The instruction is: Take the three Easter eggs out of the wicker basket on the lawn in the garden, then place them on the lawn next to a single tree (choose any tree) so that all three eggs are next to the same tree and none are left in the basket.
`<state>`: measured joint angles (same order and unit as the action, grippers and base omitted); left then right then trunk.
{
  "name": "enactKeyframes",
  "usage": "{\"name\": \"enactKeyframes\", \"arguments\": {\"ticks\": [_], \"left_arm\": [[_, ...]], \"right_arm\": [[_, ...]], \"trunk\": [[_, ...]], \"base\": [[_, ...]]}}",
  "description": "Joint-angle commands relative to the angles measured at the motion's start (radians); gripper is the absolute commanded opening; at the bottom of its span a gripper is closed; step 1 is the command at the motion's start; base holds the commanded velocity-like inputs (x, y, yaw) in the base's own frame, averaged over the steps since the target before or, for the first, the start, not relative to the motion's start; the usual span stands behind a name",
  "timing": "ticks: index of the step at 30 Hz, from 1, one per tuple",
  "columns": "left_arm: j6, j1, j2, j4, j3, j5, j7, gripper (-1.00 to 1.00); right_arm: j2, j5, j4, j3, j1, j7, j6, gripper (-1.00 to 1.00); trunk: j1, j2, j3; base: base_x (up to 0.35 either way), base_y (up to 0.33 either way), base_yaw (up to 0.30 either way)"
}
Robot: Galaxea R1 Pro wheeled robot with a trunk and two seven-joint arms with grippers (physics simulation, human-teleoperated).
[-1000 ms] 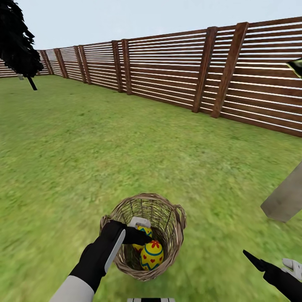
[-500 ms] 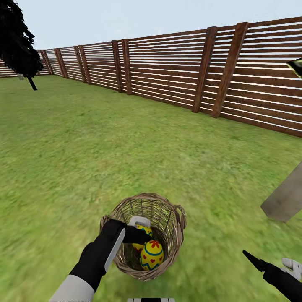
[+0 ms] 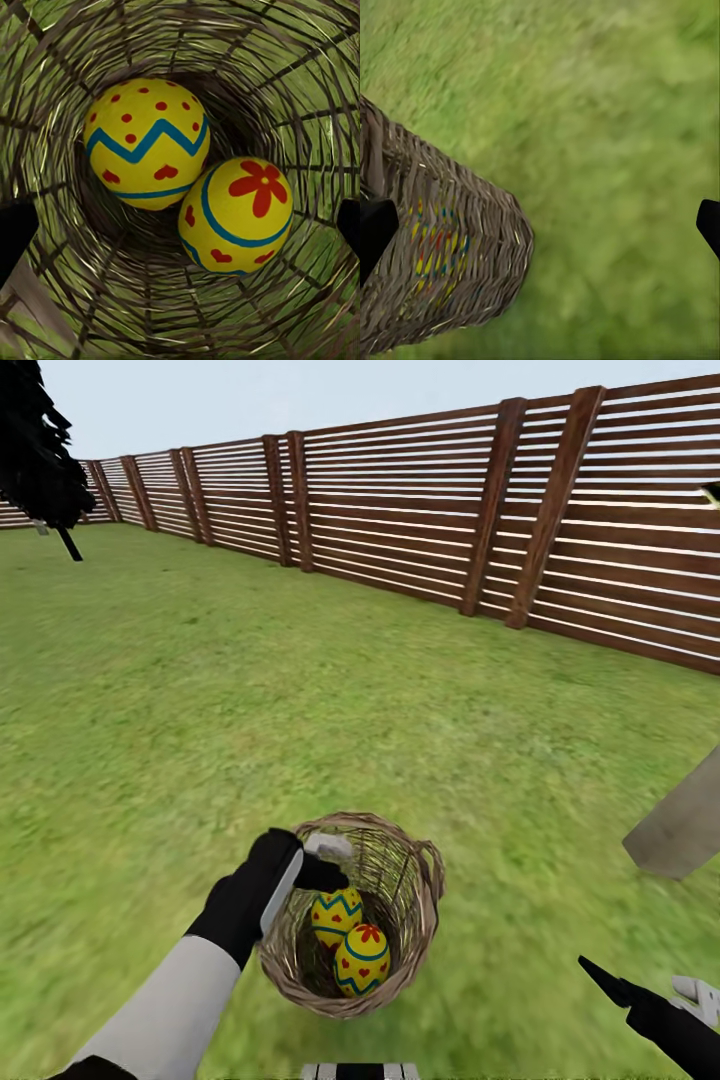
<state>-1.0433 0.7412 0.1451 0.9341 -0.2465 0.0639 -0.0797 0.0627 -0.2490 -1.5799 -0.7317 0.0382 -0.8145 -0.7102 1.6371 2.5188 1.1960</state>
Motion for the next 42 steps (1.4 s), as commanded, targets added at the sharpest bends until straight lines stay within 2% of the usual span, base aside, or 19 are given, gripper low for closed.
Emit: {"name": "enactKeyframes", "arguments": {"ticks": [1,4,8,12,18,32,35,38,42], "left_arm": [[-0.004,0.008,0.000,-0.017,-0.001,0.008,0.004,1.00],[-0.004,0.029,0.002,-0.066,-0.001,0.012,0.006,1.00],[-0.003,0.038,0.003,-0.087,-0.001,0.014,0.005,1.00],[0.009,0.040,0.005,-0.092,0.000,0.017,0.001,1.00],[0.024,0.041,0.006,-0.092,-0.002,0.058,-0.004,1.00],[0.087,0.041,0.008,-0.093,-0.006,0.085,-0.008,1.00],[0.092,0.041,0.008,-0.093,-0.007,0.086,-0.008,1.00],[0.095,0.041,0.007,-0.093,-0.008,0.086,-0.008,1.00],[0.096,0.041,0.007,-0.091,-0.009,0.086,-0.008,1.00]], "right_arm": [[0.000,-0.005,-0.001,-0.001,0.000,0.000,-0.006,1.00],[0.001,-0.005,0.000,-0.001,0.000,0.000,-0.006,1.00],[0.003,-0.006,0.000,-0.004,0.000,-0.001,-0.006,1.00],[0.005,-0.006,0.000,-0.008,0.000,-0.002,-0.006,1.00],[0.006,-0.006,-0.001,-0.011,0.000,-0.003,-0.006,1.00],[0.009,-0.006,-0.002,-0.014,0.000,-0.006,-0.006,1.00],[0.009,-0.007,-0.003,-0.018,0.001,-0.036,-0.005,1.00],[0.010,-0.007,-0.003,-0.052,0.001,-0.114,-0.005,1.00],[0.013,-0.007,-0.003,-0.121,0.002,-0.305,-0.020,1.00]], "trunk": [[0.000,0.001,0.005],[0.002,0.001,0.016],[0.003,0.002,0.032],[0.005,0.003,0.047],[0.008,0.005,0.070],[0.014,0.008,0.125],[0.016,0.009,0.136],[0.017,0.009,0.148],[0.019,0.010,0.163]], "base": [[0.000,0.000,0.000],[0.000,0.000,0.000],[0.000,0.000,0.000],[0.000,0.000,0.000],[0.000,0.000,0.000],[0.000,0.000,0.000],[0.000,0.000,0.000],[0.000,0.000,0.000],[0.000,0.000,0.000]]}}
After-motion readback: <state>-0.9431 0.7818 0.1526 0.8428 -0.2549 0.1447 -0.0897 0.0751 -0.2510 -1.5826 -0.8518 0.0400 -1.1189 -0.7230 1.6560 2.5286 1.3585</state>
